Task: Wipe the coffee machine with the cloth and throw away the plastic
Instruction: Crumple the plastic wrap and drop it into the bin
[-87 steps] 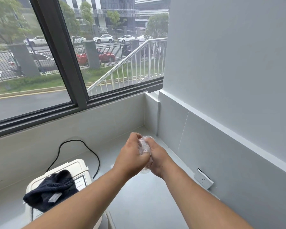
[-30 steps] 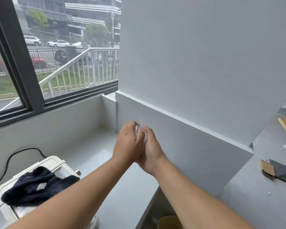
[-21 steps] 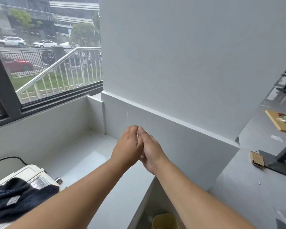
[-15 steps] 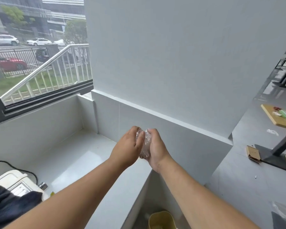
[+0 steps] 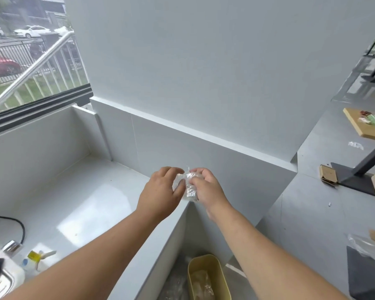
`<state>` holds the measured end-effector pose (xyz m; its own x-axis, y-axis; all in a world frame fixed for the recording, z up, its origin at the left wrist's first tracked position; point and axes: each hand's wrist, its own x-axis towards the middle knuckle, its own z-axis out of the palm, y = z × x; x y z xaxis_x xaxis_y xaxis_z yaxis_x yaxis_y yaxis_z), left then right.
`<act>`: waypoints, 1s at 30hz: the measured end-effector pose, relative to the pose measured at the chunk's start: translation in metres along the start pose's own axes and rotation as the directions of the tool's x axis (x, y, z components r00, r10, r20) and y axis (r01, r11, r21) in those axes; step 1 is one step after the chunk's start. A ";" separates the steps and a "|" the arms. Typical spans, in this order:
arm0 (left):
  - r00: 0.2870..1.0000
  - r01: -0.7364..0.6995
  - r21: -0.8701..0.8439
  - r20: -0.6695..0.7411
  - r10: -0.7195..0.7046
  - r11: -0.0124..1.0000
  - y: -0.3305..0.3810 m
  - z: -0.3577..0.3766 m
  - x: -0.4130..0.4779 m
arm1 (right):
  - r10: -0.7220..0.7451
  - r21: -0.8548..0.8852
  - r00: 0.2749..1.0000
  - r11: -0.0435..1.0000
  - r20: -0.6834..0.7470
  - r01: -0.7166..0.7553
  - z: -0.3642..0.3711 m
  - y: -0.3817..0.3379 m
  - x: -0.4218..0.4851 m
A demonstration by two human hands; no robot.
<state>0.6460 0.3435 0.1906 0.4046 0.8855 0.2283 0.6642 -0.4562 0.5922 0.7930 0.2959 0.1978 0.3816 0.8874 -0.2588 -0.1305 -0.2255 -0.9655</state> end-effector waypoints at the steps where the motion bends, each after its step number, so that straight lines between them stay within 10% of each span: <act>1: 1.000 -0.011 0.030 0.008 0.011 0.999 -0.002 0.005 0.000 | -0.007 -0.040 1.000 0.999 -0.011 0.007 -0.004 0.005 0.002; 11: 0.976 -0.064 0.211 0.219 0.017 0.975 -0.031 0.069 -0.013 | -0.118 -0.522 0.993 0.849 -0.026 0.087 -0.032 0.075 0.017; 30: 0.888 -0.079 0.343 0.451 -0.091 0.936 -0.117 0.188 -0.034 | -0.027 -0.738 0.999 0.674 0.034 0.043 -0.050 0.217 0.064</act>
<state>0.6726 0.3505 -0.0314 0.5826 0.7878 -0.1997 0.8055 -0.5268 0.2714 0.8345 0.2837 -0.0298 0.3533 0.9063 -0.2319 0.6034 -0.4102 -0.6838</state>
